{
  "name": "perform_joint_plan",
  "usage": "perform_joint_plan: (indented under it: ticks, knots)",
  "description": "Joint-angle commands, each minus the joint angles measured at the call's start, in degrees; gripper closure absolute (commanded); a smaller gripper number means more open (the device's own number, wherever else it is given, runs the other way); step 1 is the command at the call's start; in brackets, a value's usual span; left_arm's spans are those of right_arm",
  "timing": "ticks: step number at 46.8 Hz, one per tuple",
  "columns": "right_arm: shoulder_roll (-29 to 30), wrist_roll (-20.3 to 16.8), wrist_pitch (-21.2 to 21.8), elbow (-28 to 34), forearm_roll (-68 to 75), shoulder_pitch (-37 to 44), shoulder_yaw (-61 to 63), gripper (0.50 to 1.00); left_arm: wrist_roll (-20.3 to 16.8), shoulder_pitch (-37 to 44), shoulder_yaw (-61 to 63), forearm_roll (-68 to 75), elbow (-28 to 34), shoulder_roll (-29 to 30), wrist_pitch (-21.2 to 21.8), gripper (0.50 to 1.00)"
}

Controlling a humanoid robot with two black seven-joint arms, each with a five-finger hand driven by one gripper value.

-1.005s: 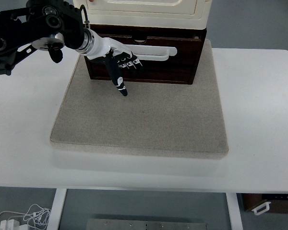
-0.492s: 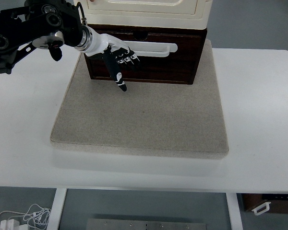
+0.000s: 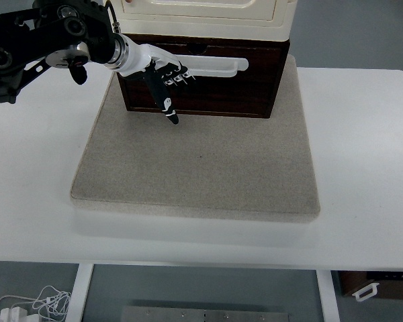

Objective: Close drawer under combined cabinet

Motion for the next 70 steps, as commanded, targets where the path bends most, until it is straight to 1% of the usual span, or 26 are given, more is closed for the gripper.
perform_joint_plan:
  ticks: [1,32,43,47,54,60,63,70]
  knots:
    - [0.0,0.0,0.0,0.0,0.0,0.0,0.0,0.548,0.0,0.2,0.0,0.1,0.0,0.0,0.1,0.51]
    - [0.0,0.0,0.0,0.0,0.0,0.0,0.0,0.548,-0.3,0.3,-1.2,0.0,0.4,0.1,0.4,0.512]
    - [0.0,0.0,0.0,0.0,0.0,0.0,0.0,0.548,-0.6,0.3,-3.5,-0.2,-1.0,0.2,-0.5,0.506]
    - [0.0,0.0,0.0,0.0,0.0,0.0,0.0,0.548,-0.9,0.3,-3.6,-0.4,-2.6,0.3,-1.9,0.506]
    - [0.0,0.0,0.0,0.0,0.0,0.0,0.0,0.548,-2.1,0.4,-4.2,-0.8,-5.5,0.4,-2.9,0.506]
    - [0.0,0.0,0.0,0.0,0.0,0.0,0.0,0.548,-3.6,0.7,-8.2,-1.1,-7.9,0.4,-3.8,0.506]
    - [0.0,0.0,0.0,0.0,0.0,0.0,0.0,0.548,-5.6,0.7,-10.9,-1.1,-8.3,0.4,-4.4,0.506]
    - [0.0,0.0,0.0,0.0,0.0,0.0,0.0,0.548,-11.9,1.1,-17.4,-3.0,-7.6,0.1,-4.4,0.506]
